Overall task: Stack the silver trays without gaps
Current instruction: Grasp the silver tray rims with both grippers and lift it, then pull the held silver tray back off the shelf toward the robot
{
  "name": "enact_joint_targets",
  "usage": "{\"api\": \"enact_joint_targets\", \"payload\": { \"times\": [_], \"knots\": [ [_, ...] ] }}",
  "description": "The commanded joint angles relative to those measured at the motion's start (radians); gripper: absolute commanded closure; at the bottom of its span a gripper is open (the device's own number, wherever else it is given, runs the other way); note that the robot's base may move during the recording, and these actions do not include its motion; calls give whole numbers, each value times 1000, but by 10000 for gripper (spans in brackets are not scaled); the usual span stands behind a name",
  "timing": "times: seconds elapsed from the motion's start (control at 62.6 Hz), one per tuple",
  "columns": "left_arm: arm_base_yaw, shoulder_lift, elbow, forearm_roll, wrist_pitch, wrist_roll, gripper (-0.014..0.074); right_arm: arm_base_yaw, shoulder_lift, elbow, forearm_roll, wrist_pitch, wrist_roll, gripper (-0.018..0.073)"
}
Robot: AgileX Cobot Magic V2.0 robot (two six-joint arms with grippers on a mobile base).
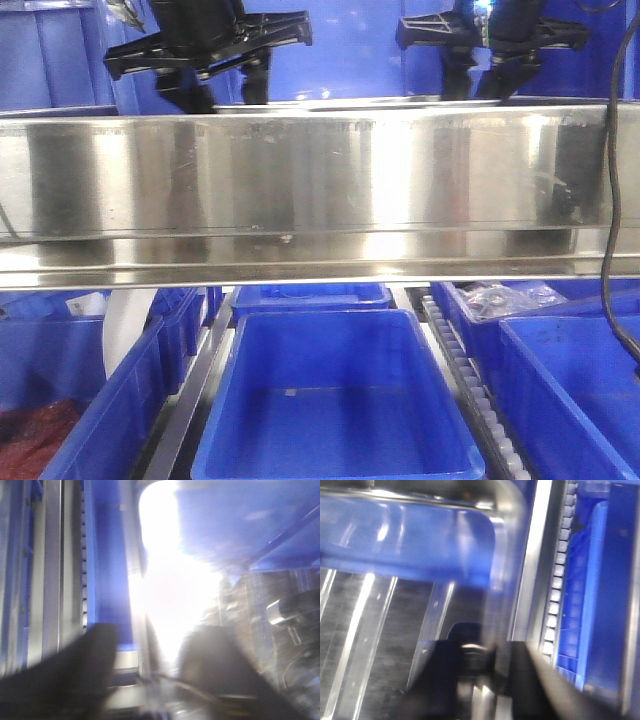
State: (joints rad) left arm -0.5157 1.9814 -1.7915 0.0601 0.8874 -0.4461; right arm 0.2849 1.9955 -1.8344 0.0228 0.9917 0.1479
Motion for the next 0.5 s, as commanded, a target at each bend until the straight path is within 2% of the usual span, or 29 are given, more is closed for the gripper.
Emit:
{"api": "enact_joint_targets", "payload": {
  "times": [0.0,0.016,0.08,0.272,0.48],
  "knots": [
    [2,-43,-28,-1,-28,-1,631,1,-39,-32,5,5,-6,422],
    [2,-43,-28,-1,-28,1,651,1,-38,-32,5,6,-6,436],
    [2,-43,-28,-1,-28,3,633,1,-37,-32,5,8,-6,507],
    [2,-43,-60,19,33,7,636,1,-57,-32,5,16,-5,494],
    [0,-57,-184,39,186,40,636,1,-139,-32,5,29,-4,494]
  ]
}}
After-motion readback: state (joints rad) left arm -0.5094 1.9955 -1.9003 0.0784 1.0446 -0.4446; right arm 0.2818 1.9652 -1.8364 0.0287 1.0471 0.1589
